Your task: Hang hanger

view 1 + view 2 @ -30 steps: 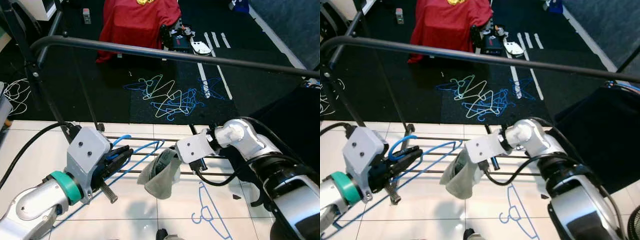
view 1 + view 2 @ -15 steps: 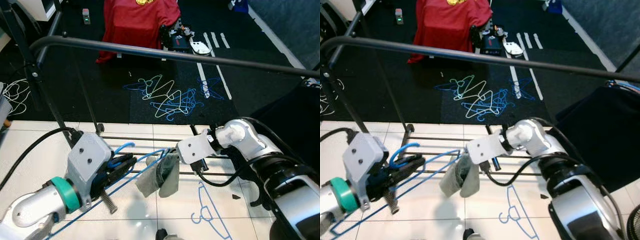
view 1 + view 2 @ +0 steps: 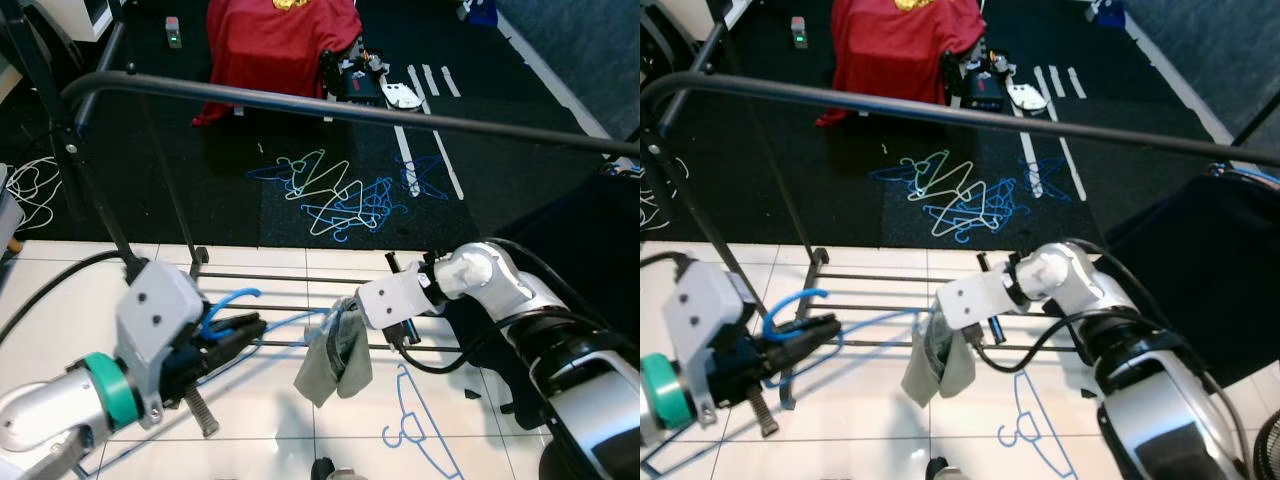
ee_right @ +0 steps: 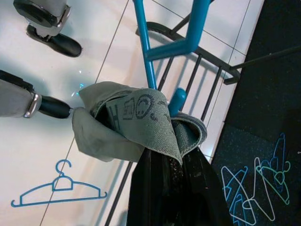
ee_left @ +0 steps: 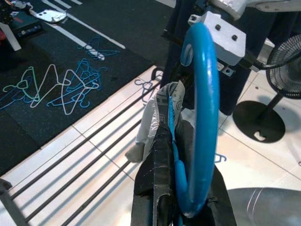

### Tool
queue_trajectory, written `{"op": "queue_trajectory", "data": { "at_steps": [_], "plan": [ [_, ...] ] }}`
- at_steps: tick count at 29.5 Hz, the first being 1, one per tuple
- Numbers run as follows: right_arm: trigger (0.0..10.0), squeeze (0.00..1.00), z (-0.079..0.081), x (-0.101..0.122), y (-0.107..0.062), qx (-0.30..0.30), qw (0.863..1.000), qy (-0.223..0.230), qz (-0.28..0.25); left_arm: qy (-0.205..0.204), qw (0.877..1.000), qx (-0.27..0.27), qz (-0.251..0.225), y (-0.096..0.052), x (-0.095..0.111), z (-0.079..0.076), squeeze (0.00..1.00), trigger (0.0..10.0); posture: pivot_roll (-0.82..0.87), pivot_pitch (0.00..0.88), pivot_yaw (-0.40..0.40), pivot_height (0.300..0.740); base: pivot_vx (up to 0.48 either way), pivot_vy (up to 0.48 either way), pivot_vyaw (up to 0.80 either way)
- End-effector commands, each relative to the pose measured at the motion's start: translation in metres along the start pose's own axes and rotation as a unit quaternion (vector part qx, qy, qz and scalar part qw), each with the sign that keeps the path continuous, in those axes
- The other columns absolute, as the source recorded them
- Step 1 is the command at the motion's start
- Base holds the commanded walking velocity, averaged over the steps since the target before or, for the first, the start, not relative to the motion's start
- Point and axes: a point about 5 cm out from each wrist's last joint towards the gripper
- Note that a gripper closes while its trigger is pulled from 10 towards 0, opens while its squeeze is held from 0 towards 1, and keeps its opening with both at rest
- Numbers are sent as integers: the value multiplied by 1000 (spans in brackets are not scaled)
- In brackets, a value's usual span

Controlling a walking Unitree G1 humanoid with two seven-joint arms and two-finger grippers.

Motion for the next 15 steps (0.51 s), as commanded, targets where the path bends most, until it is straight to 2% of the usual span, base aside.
{"op": "queue_trajectory", "data": {
  "at_steps": [1,15],
  "plan": [
    [10000,0,0,-1,-1,1,1000,1,-1,-7,1000,-19,-3,1,1,-8,0,10000,27,131,-11,740,0,0,0],
    [10000,0,-3,-1,-3,-9,1000,3,1,-12,1000,-26,12,-4,-1,-6,0,10000,30,135,-11,740,0,0,0]
  ]
}}
Point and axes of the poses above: a point about 5 cm out from each wrist's last joint towards the gripper, its own y axis pointing out of the wrist towards the gripper, its own x axis along the axis of the wrist's last joint, z = x × y, and after that the axes turned 2 degrees about -y, right-handed
